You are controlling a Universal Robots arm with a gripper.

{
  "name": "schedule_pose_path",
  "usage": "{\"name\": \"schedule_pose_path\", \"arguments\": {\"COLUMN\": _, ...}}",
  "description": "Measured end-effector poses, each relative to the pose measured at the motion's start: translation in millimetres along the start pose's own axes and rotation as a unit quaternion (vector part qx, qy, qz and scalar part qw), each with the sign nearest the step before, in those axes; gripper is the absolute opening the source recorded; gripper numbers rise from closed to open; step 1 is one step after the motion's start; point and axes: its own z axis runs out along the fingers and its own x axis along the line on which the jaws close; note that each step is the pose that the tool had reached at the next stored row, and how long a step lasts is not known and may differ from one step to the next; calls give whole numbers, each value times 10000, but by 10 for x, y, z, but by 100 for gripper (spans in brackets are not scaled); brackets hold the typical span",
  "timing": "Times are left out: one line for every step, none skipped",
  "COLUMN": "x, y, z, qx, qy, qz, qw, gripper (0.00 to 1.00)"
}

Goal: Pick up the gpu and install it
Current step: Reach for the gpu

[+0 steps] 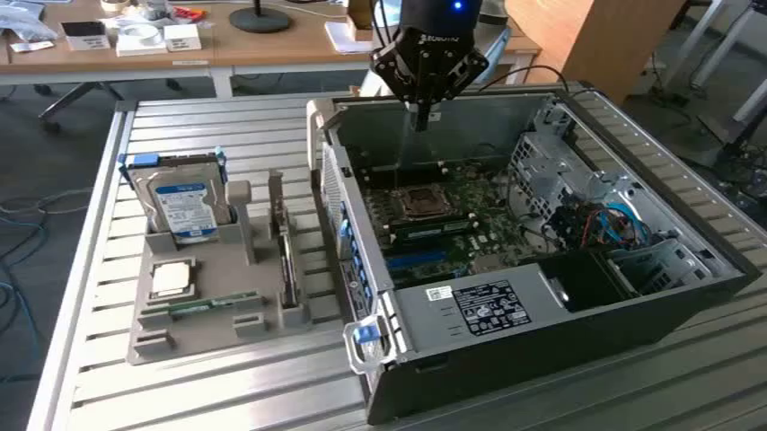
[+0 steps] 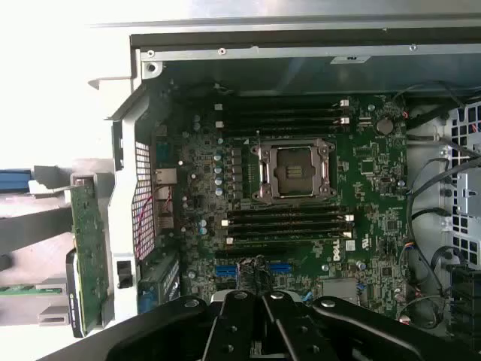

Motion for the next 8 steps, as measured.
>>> {"name": "schedule_pose_path", "arguments": {"x": 0, "y": 0, "z": 0, "qx": 0, "qy": 0, "qz": 0, "qw": 10000, "gripper": 11}}
{"name": "schedule_pose_path", "arguments": {"x": 0, "y": 0, "z": 0, "qx": 0, "qy": 0, "qz": 0, "qw": 10000, "gripper": 11}}
{"name": "schedule_pose_path", "arguments": {"x": 0, "y": 0, "z": 0, "qx": 0, "qy": 0, "qz": 0, "qw": 10000, "gripper": 11}}
{"name": "schedule_pose_path", "arguments": {"x": 0, "y": 0, "z": 0, "qx": 0, "qy": 0, "qz": 0, "qw": 10000, "gripper": 11}}
{"name": "schedule_pose_path", "arguments": {"x": 0, "y": 0, "z": 0, "qx": 0, "qy": 0, "qz": 0, "qw": 10000, "gripper": 11}}
{"name": "schedule_pose_path", "arguments": {"x": 0, "y": 0, "z": 0, "qx": 0, "qy": 0, "qz": 0, "qw": 10000, "gripper": 11}}
{"name": "schedule_pose_path", "arguments": {"x": 0, "y": 0, "z": 0, "qx": 0, "qy": 0, "qz": 0, "qw": 10000, "gripper": 11}}
{"name": "schedule_pose_path", "arguments": {"x": 3, "y": 0, "z": 0, "qx": 0, "qy": -1, "qz": 1, "qw": 10000, "gripper": 11}}
